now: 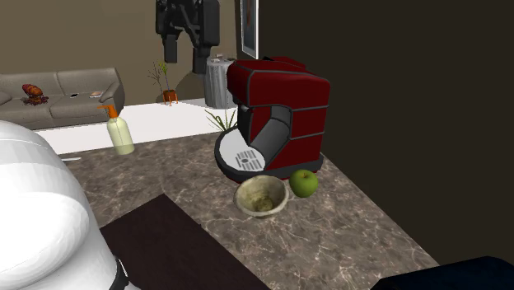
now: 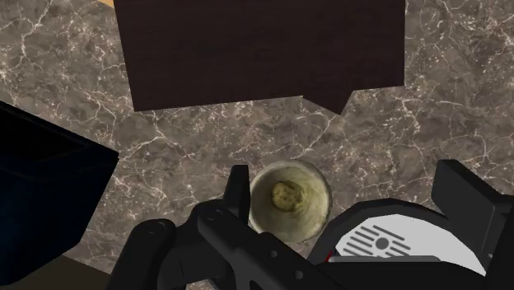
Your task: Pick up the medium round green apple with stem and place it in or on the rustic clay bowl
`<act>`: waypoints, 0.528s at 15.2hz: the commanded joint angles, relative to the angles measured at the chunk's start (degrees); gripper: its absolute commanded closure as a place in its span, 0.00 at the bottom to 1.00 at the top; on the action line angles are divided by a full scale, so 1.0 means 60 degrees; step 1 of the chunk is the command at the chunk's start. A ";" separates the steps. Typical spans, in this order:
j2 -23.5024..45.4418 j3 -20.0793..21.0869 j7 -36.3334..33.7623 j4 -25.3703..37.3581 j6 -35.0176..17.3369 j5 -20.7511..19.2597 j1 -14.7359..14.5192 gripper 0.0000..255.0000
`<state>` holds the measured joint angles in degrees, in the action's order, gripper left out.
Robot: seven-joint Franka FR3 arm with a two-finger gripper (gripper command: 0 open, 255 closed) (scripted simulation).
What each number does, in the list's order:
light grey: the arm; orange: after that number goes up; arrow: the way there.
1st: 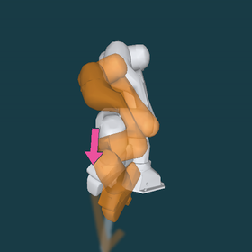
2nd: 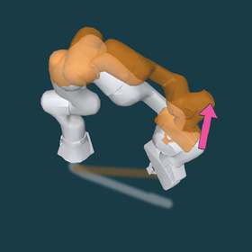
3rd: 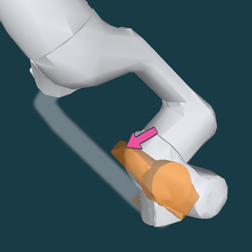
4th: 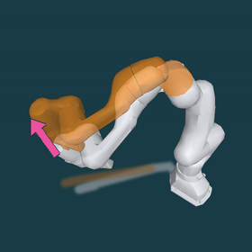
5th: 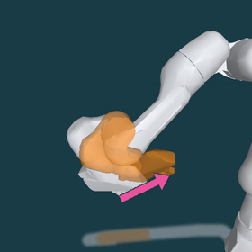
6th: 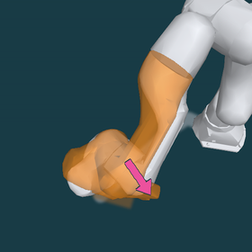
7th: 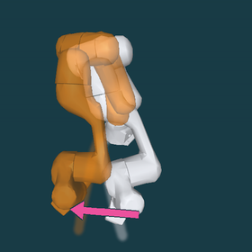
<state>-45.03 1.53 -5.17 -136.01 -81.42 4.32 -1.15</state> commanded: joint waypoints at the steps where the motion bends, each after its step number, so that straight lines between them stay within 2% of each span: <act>1: 0.0000 0.0000 0.0000 0.0000 0.0000 0.0000 0.0000 0.00; 8: 0.1134 0.0165 -0.0050 -0.1140 -0.2783 -0.0135 0.0120 0.00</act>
<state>-39.70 2.33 -5.35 -142.11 -95.24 3.60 -0.52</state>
